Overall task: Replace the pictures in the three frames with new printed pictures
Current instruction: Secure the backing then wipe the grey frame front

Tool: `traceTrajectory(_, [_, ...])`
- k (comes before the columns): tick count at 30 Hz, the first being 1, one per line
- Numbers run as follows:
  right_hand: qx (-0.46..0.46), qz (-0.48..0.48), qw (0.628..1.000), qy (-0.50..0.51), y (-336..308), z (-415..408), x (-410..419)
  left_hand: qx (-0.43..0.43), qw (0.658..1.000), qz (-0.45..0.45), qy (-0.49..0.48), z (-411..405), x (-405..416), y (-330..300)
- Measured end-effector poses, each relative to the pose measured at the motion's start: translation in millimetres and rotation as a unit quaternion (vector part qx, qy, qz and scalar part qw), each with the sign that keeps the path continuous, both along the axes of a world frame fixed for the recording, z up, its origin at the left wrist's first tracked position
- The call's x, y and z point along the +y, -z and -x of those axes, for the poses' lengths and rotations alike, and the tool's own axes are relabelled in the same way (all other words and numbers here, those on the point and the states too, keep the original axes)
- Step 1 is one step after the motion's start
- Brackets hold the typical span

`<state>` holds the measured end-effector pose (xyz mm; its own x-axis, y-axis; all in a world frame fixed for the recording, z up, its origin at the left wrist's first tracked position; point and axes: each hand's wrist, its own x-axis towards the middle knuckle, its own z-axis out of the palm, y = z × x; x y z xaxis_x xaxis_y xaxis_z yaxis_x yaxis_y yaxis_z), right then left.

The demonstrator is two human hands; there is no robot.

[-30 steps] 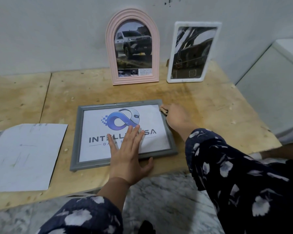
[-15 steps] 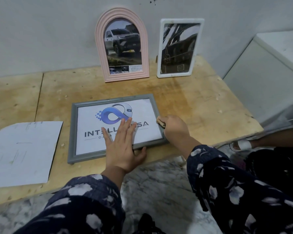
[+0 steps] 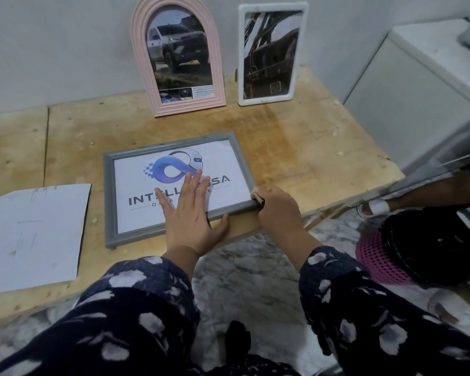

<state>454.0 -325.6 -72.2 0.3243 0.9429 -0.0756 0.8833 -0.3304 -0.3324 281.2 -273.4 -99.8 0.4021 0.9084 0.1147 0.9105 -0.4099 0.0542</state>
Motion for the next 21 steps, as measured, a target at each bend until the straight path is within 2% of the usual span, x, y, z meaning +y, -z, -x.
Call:
traceTrajectory(5, [0.023,0.014,0.995,0.096,1,23,-8,-0.022,1.0,0.011,0.018,1,0,0])
traceTrajectory(9, [0.035,0.005,0.99,0.135,-2,33,-7,-0.025,0.999,0.016,0.039,2,2,-2])
traceTrajectory(13, [0.033,0.07,0.981,0.18,-5,35,-2,-0.076,0.994,0.023,0.074,23,-1,-7])
traceTrajectory(16, [0.03,0.097,0.979,0.174,-7,40,1,-0.103,0.994,0.015,0.045,64,-1,-11])
traceTrajectory(21, [0.009,0.071,0.979,0.189,-8,50,2,-0.12,0.991,0.029,-0.046,135,8,-4])
